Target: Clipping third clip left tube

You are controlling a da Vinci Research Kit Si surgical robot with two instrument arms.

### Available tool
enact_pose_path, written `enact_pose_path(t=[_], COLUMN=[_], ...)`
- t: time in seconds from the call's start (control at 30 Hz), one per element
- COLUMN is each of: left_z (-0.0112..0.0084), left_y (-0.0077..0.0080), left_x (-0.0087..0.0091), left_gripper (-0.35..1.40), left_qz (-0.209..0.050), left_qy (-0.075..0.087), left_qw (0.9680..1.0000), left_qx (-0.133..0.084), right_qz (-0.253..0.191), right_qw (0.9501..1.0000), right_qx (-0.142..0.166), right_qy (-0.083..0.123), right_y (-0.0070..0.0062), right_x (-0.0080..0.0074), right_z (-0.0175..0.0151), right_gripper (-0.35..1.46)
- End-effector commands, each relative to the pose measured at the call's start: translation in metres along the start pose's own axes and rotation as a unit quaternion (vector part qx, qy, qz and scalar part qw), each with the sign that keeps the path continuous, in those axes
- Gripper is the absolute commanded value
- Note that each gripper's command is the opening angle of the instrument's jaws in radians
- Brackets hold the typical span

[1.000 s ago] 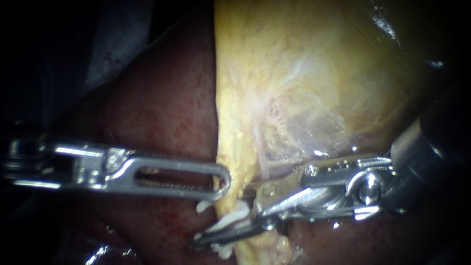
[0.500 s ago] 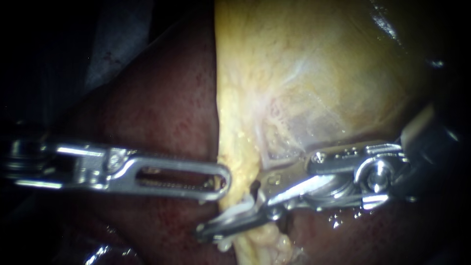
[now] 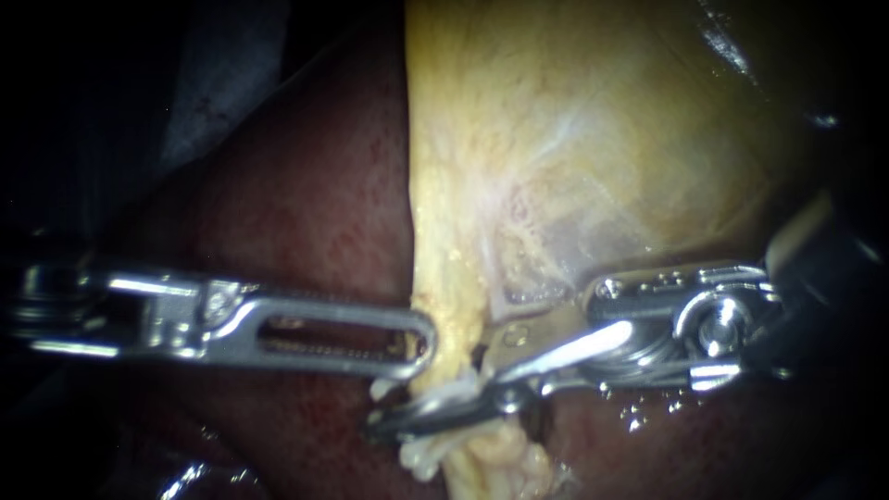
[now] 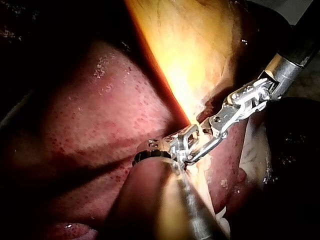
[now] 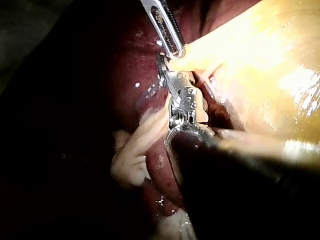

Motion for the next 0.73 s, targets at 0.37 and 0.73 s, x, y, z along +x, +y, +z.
enact_pose_path(t=[0.37,0.73], left_z=[0.0001,0.0002], left_y=[0.0,0.0], left_x=[0.0,-0.0001], left_gripper=[-0.35,-0.35], left_qz=[0.0,0.0], left_qy=[0.0,0.001], left_qw=[1.0,1.0], left_qx=[0.0,0.0], right_qz=[0.0,0.0], right_qw=[1.0,1.0], right_qx=[0.0,0.0], right_qy=[0.0,0.0], right_y=[0.0002,0.0002], right_x=[-0.0002,-0.0002], right_z=[0.0001,0.0001], right_gripper=[-0.27,-0.27])
